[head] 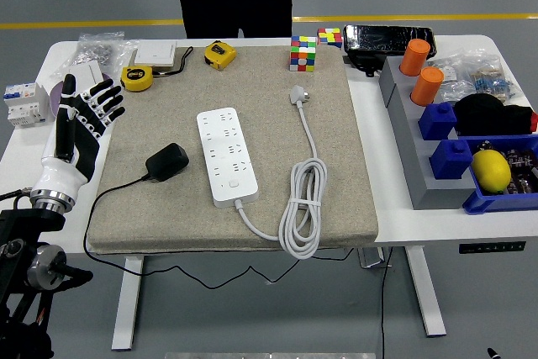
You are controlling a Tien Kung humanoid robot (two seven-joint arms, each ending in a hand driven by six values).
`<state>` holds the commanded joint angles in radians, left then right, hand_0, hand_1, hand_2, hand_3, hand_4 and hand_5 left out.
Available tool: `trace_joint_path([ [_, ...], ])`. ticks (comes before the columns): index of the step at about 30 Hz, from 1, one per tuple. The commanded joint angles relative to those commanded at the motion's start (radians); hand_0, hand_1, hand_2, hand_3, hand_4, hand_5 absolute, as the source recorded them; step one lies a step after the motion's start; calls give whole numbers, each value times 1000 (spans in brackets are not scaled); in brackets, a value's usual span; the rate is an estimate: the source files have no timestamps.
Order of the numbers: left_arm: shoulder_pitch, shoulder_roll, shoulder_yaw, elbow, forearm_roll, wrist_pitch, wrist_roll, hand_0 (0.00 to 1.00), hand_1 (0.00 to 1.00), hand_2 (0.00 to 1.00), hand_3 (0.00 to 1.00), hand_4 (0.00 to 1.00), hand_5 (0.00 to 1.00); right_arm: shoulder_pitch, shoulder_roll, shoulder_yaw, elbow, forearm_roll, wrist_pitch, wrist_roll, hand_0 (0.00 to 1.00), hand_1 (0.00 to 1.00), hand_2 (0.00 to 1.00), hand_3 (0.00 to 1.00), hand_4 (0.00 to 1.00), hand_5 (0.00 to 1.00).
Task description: Pick up the plug,place it near the board,insert it into the board,press the button
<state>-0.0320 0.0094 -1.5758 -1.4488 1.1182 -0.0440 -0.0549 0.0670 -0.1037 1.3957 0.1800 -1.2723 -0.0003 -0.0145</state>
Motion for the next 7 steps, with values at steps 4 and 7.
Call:
trace_joint_path([
  [4,-2,-1,2,-2,11,0,0,785,774,745,743,998,998,-2,-3,-8,0,7,0,1,858,790,773,814,998,998],
  [7,2,1,2,-5,30,0,1,785,774,745,743,998,998,-9,-5,-4,0,4,0,-2,858,790,773,814,998,998],
])
